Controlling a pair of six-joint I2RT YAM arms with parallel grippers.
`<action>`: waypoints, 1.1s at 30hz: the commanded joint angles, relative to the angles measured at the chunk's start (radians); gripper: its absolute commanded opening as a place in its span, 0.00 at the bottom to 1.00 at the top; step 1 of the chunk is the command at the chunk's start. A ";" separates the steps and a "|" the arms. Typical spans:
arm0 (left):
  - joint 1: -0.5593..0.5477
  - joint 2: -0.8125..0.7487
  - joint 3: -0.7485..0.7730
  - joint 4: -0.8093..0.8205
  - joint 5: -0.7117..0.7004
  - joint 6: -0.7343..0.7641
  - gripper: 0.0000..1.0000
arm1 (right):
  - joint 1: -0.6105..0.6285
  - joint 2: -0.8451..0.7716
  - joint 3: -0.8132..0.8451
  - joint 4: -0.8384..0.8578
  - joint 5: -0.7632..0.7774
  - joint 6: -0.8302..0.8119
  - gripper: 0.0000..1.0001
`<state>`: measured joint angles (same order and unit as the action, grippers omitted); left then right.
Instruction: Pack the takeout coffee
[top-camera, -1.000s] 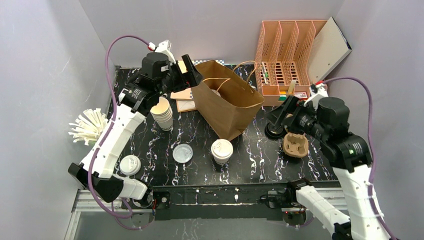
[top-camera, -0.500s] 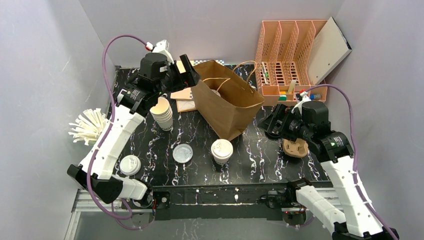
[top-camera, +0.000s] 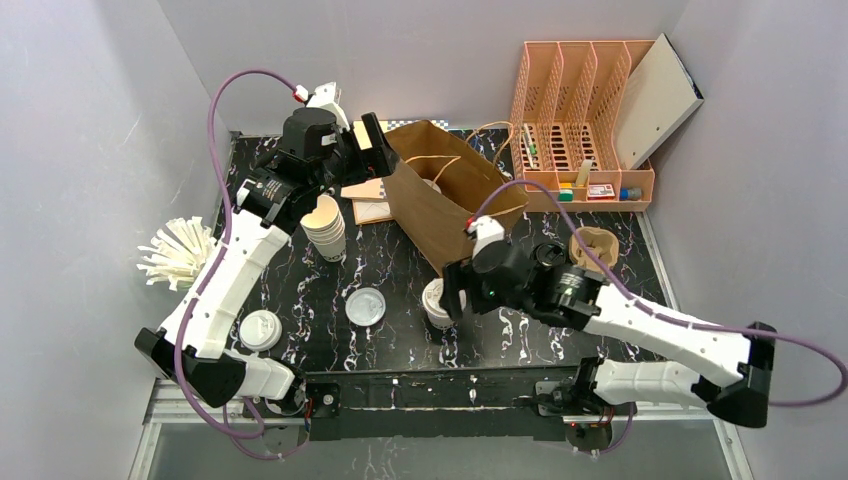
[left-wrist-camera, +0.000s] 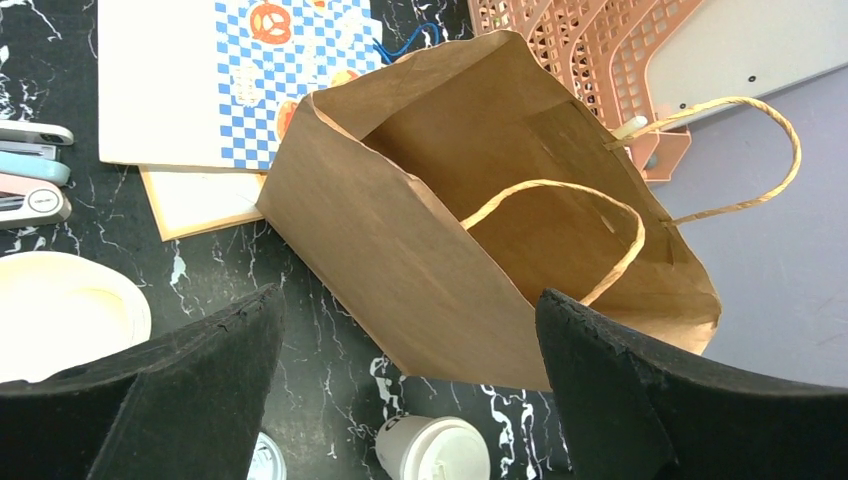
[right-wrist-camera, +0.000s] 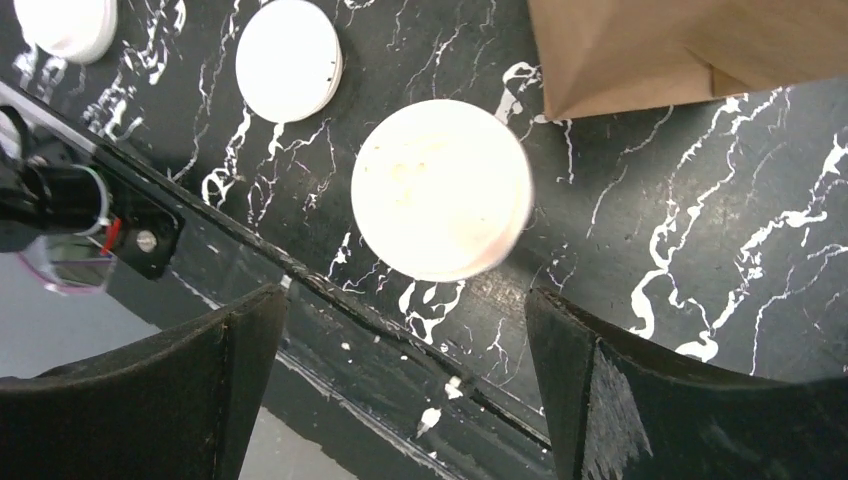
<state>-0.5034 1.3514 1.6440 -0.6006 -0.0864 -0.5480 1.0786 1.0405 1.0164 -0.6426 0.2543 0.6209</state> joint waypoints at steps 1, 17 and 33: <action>0.002 -0.025 0.006 -0.015 -0.036 0.044 0.93 | 0.135 0.061 -0.007 0.099 0.252 -0.029 0.98; 0.002 -0.014 0.031 -0.039 -0.036 0.137 0.93 | 0.168 0.287 0.097 0.081 0.249 -0.110 0.98; 0.002 -0.008 0.036 -0.045 -0.032 0.164 0.94 | 0.137 0.341 0.125 0.057 0.218 -0.118 0.98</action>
<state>-0.5034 1.3518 1.6451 -0.6338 -0.1093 -0.4000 1.2274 1.3987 1.0996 -0.5762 0.4648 0.5156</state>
